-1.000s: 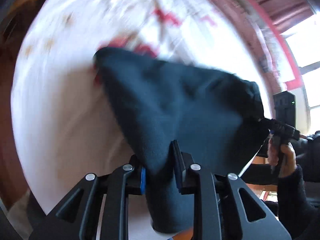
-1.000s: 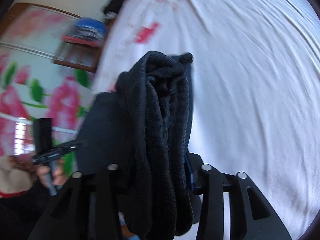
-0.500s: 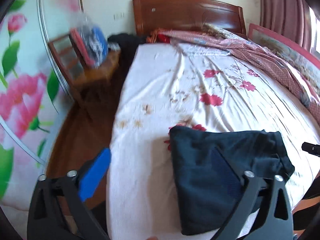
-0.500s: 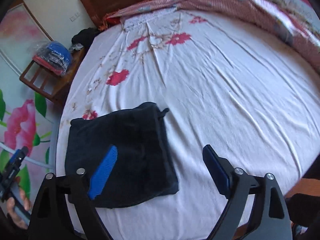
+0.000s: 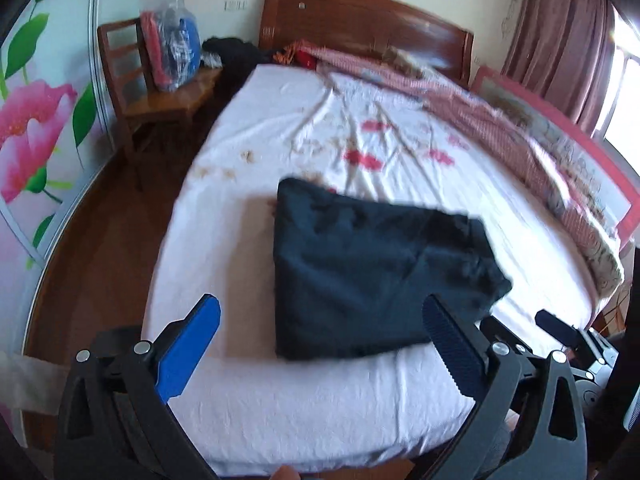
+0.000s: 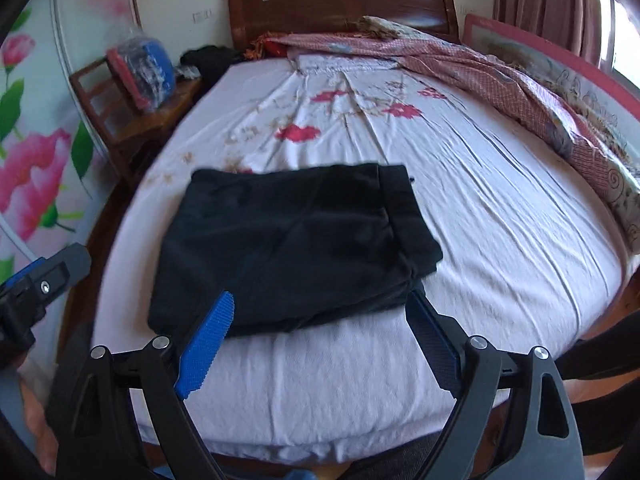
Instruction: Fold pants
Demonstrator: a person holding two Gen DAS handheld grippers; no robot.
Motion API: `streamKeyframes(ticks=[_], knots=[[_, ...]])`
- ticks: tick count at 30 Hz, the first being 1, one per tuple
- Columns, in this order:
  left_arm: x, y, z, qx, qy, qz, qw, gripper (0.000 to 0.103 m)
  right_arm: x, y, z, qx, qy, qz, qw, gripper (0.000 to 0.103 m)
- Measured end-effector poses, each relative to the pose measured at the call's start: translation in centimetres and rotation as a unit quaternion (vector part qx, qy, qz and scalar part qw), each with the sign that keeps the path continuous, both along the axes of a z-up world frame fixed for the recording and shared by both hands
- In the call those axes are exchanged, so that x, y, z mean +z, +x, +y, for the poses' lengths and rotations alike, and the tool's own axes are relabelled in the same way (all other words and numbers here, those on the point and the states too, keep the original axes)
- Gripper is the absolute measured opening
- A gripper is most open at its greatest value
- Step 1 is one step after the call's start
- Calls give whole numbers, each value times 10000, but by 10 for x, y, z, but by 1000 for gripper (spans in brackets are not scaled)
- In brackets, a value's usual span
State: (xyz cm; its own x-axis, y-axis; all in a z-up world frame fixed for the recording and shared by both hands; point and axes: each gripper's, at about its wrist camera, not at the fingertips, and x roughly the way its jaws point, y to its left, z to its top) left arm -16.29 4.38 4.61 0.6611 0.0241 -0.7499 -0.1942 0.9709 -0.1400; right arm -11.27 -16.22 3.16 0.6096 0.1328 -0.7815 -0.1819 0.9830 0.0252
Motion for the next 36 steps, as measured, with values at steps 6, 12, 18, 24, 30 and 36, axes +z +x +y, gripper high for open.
streamKeyframes(ticks=[6,12,18,24,30,36], knots=[[-30,-5,-20,-218,388,285,9986,101,-38,-12,10,-58,-45,311,9995,87],[-36,-11,-19,-163,293,368,9988,101,-44,-19,12,-96,79,415,9991,87],[-31,-14,-12,7,238,228,9995,101,-34,-19,16,-69,-181,164,9997,87],[-39,-11,-5,101,258,464,9985,101,-19,-15,-6,-362,276,1,9990,87],[-46,-9,-4,156,299,557,9979,101,-17,-12,-14,-467,216,18,9987,87],[-47,-6,-5,250,481,555,9970,101,-23,-14,-15,-487,226,137,9985,87]])
